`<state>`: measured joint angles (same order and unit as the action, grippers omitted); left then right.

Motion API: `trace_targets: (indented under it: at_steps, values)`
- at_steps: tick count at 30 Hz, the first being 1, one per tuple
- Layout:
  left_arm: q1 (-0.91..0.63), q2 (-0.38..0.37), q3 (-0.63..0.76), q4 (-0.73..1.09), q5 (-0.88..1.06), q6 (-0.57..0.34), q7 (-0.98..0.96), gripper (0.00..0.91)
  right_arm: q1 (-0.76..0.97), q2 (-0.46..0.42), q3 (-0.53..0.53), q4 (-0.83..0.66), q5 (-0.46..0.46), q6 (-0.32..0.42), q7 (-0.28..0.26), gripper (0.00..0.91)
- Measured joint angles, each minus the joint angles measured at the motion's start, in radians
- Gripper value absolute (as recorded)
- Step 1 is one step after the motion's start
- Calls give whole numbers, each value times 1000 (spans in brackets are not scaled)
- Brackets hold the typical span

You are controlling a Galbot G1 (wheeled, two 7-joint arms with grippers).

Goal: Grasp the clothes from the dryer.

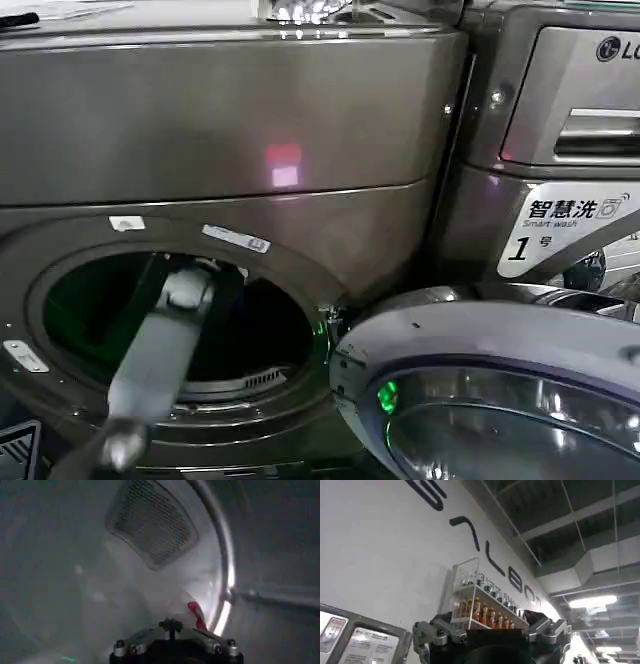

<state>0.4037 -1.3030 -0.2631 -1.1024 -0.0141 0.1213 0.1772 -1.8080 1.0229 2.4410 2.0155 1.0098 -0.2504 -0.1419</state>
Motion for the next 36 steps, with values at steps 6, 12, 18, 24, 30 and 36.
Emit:
trace_targets:
  at_steps: [6, 12, 18, 24, 30, 36]
  values:
    - [160, -48, -109, -227, -31, -69, -177, 0, -7, 11, 5, 8, -3, 9, 9, 907]
    - [299, -95, -168, -393, -23, -127, -274, 0, -17, 10, 13, 9, -11, 7, 11, 907]
    - [392, -112, -192, -455, -22, -115, -306, 0, -26, 9, 26, 2, -11, 13, 13, 907]
    - [434, -114, -206, -499, -24, -110, -314, 0, -25, 8, 26, 5, -11, 16, 14, 907]
    - [439, -120, -204, -509, -22, -106, -314, 0, -28, 8, 42, 4, -12, 3, 10, 907]
    - [448, -114, -209, -525, -26, -102, -314, 0, -23, 8, 45, 5, -15, -8, 4, 907]
